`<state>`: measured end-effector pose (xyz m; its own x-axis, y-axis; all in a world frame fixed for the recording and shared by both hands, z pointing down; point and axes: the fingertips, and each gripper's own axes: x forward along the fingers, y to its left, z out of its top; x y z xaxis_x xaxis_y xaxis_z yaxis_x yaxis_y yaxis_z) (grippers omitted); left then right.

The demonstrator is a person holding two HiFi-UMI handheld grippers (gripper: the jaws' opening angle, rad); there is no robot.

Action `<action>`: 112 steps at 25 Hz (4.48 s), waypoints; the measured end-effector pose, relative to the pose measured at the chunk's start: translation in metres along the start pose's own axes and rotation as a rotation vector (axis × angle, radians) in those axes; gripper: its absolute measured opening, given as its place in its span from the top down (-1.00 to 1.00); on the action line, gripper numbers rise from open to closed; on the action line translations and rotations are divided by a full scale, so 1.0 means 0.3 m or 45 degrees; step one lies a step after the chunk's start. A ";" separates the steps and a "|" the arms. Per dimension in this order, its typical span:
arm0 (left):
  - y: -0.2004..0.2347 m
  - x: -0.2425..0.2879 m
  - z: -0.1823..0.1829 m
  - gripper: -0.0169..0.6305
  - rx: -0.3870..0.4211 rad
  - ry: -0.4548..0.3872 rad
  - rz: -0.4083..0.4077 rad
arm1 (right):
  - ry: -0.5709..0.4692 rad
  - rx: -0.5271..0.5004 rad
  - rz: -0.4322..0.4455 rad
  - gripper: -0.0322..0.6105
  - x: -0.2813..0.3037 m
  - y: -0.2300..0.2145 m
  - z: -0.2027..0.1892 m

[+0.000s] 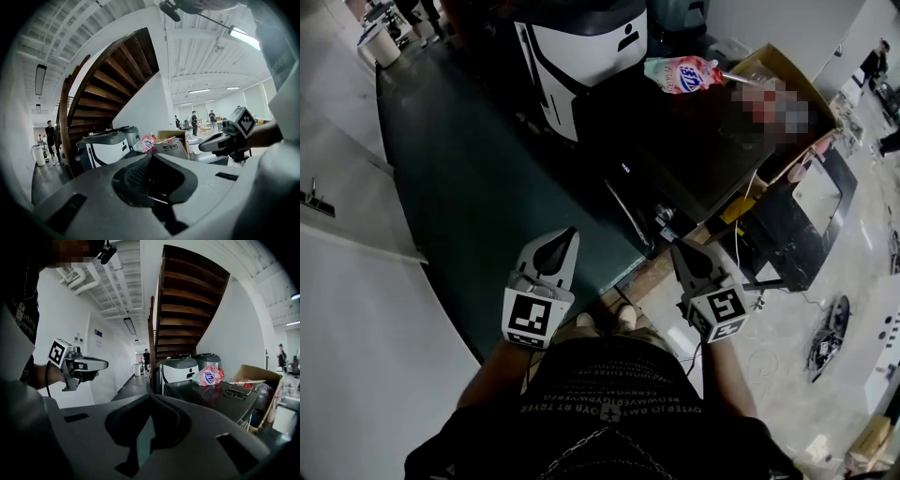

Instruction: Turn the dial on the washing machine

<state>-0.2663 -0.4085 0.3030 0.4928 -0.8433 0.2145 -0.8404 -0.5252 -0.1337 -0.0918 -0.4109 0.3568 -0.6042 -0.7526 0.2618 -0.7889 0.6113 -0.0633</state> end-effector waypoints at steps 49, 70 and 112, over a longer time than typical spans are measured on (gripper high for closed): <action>0.089 0.064 -0.213 0.93 -0.020 0.160 -0.143 | 0.536 -0.019 -0.367 0.74 0.425 -0.398 -0.641; 0.036 0.059 -0.221 0.93 0.000 0.188 -0.155 | 0.632 0.084 -0.446 0.78 0.430 -0.454 -0.773; 0.100 0.000 -0.180 0.92 -0.003 0.149 -0.101 | 0.632 -0.147 -0.445 0.75 0.499 -0.431 -0.633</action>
<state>-0.3037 -0.4179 0.3514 0.5285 -0.7797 0.3357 -0.8002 -0.5896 -0.1095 -0.0589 -0.5562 0.5869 -0.1662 -0.7265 0.6668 -0.8967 0.3927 0.2044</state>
